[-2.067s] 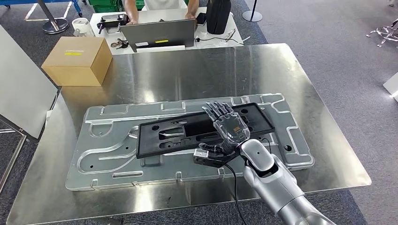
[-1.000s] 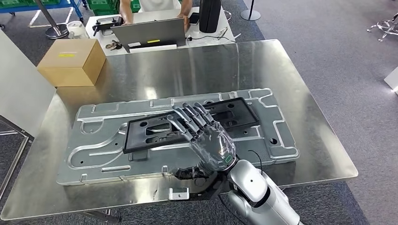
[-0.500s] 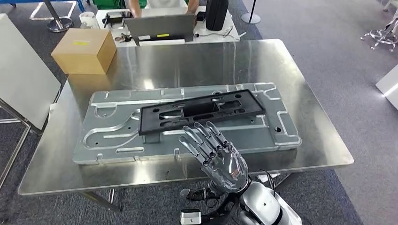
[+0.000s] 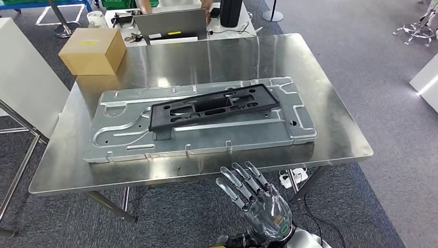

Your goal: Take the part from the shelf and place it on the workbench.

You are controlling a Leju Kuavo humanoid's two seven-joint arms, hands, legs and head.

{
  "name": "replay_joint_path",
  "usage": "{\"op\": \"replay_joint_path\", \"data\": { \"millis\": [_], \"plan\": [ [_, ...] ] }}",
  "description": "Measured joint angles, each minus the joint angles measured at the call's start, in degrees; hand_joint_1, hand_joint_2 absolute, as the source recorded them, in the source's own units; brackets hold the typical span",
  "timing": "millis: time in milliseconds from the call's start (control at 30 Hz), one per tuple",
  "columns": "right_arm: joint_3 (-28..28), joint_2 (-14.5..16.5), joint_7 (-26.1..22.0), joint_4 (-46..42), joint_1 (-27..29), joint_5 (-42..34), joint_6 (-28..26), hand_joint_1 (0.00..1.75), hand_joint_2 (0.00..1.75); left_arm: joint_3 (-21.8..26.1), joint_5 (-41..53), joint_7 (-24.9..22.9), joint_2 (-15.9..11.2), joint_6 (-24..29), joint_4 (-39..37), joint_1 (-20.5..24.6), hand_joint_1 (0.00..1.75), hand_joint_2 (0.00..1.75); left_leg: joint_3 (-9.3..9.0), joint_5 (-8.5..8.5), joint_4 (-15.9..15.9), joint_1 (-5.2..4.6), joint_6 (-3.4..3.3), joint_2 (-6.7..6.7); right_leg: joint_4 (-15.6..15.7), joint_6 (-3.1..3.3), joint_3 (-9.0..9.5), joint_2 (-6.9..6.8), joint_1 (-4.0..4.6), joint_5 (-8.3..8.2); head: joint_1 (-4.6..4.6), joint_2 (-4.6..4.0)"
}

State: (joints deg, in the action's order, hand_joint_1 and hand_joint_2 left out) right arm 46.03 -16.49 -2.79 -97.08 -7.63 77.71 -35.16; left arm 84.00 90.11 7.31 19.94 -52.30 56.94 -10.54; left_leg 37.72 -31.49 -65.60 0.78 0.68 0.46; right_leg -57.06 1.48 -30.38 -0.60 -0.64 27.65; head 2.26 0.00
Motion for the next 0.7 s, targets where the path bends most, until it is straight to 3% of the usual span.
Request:
{"op": "replay_joint_path", "data": {
  "millis": [33,67,100,133,200,267,333,400,433,467,533,567,600,633,700],
  "plan": [
    [0.0,-0.2,-0.1,0.0,0.6,-0.5,0.2,0.00,0.00,0.0,0.0,0.0,0.0,-0.3,0.0,0.0,0.00,0.00,0.65,-2.51,-3.4,0.02,0.15,0.00,0.0,0.14,-0.82,-0.06,0.02,-0.63,-0.01,0.00],
    [0.0,-0.2,-0.3,0.0,1.2,-1.3,0.5,0.00,0.00,0.0,0.0,0.0,0.0,-0.7,0.1,-0.1,0.00,0.00,0.84,-3.69,-6.2,0.03,0.28,-0.01,-0.1,0.12,-1.67,-0.10,0.05,-1.30,-0.01,0.00],
    [0.0,-0.2,-0.6,0.2,1.9,-2.2,0.8,0.00,0.00,0.0,0.0,0.0,0.0,-1.1,0.3,-0.1,0.00,0.00,0.35,-3.42,-7.7,0.04,0.37,-0.01,-0.2,0.03,-2.59,-0.16,0.07,-1.95,-0.01,0.00],
    [0.0,-0.2,-1.0,0.5,2.6,-3.1,1.1,0.00,0.00,0.0,0.0,0.0,0.0,-1.5,0.6,-0.1,0.00,0.00,-1.01,-2.02,-7.4,0.05,0.39,-0.01,-0.4,-0.11,-3.49,-0.21,0.06,-2.55,-0.02,0.00],
    [0.0,0.0,-1.6,1.3,3.7,-4.4,1.3,0.00,0.00,0.0,0.0,0.0,0.0,-2.0,1.2,-0.1,0.00,0.00,-6.27,0.85,-1.7,0.05,0.17,-0.05,-1.1,-0.51,-5.21,-0.24,0.03,-3.62,-0.03,0.00],
    [0.0,0.2,-1.9,1.8,4.2,-4.8,1.4,0.00,0.00,0.0,0.0,0.0,0.0,-2.2,1.7,0.0,0.00,0.00,-11.53,0.49,6.0,-0.18,-0.40,-0.14,-1.7,-1.10,-6.41,-0.22,0.12,-4.57,0.01,0.00],
    [0.0,0.4,-2.0,2.2,4.5,-5.0,1.4,0.00,0.00,0.1,0.0,0.0,0.0,-2.3,2.0,-0.1,0.00,0.00,-12.98,-0.29,9.2,-0.51,-1.10,-0.20,-1.8,-1.85,-6.79,-0.22,0.15,-5.65,-0.05,0.00],
    [0.0,0.4,-2.3,2.6,4.9,-6.0,2.4,0.00,0.00,0.1,0.0,0.0,0.1,-2.3,2.2,-0.1,0.00,0.00,-12.01,0.86,9.2,-0.41,-1.93,-0.02,-1.8,-2.58,-7.06,-0.07,0.02,-5.77,-0.15,0.00],
    [-0.1,0.4,-2.4,2.9,5.3,-7.0,3.4,0.00,0.00,0.2,0.0,-0.1,0.1,-2.4,2.3,-0.1,0.00,0.00,-11.40,1.59,9.3,-0.32,-2.44,0.11,-2.7,-2.87,-7.47,0.07,-0.07,-4.31,-0.11,0.00],
    [-0.2,0.5,-2.5,3.4,5.9,-8.4,4.5,0.00,0.00,0.3,0.0,-0.2,0.1,-2.5,2.4,-0.1,0.00,0.00,-10.66,2.36,9.4,-0.20,-2.85,0.23,-4.4,-3.09,-8.05,0.21,-0.12,-1.79,-0.08,0.00],
    [-0.5,1.0,-2.1,5.7,7.6,-12.2,6.0,0.00,0.00,0.6,0.0,0.2,0.1,-2.7,2.8,-0.1,0.00,0.00,-8.82,3.81,9.4,-0.28,-3.35,0.31,-10.9,-3.42,-9.25,0.32,-0.20,4.57,-0.01,0.00],
    [-0.7,1.3,-1.7,7.5,8.5,-14.9,6.3,0.00,0.00,0.8,0.0,0.7,0.1,-2.7,2.9,-0.1,0.00,0.00,-7.84,4.53,9.3,-0.35,-3.38,0.31,-14.2,-3.54,-9.50,0.33,-0.20,6.25,-0.02,0.00],
    [-1.0,1.6,-1.4,9.9,9.3,-18.5,6.3,0.00,0.00,0.9,0.0,1.3,0.2,-2.5,2.9,-0.1,0.00,0.00,-6.80,5.25,9.1,-0.42,-3.36,0.31,-16.6,-3.59,-9.24,0.34,-0.20,6.42,-0.01,0.00],
    [-1.3,1.9,-1.5,12.8,9.9,-22.9,6.2,0.00,0.00,1.0,0.0,1.7,0.2,-2.3,3.0,0.0,0.00,0.00,-5.79,5.89,8.8,-0.50,-3.29,0.31,-17.3,-3.53,-8.25,0.34,-0.18,5.15,-0.01,0.00],
    [-2.7,3.2,-3.7,20.8,10.4,-33.8,6.1,0.00,0.00,1.0,0.0,1.9,0.2,-2.2,3.3,0.0,0.00,0.00,-3.92,7.05,8.2,-0.65,-3.07,0.30,-13.2,-2.94,-3.40,0.36,-0.05,2.10,-0.01,0.00]
  ]
}}
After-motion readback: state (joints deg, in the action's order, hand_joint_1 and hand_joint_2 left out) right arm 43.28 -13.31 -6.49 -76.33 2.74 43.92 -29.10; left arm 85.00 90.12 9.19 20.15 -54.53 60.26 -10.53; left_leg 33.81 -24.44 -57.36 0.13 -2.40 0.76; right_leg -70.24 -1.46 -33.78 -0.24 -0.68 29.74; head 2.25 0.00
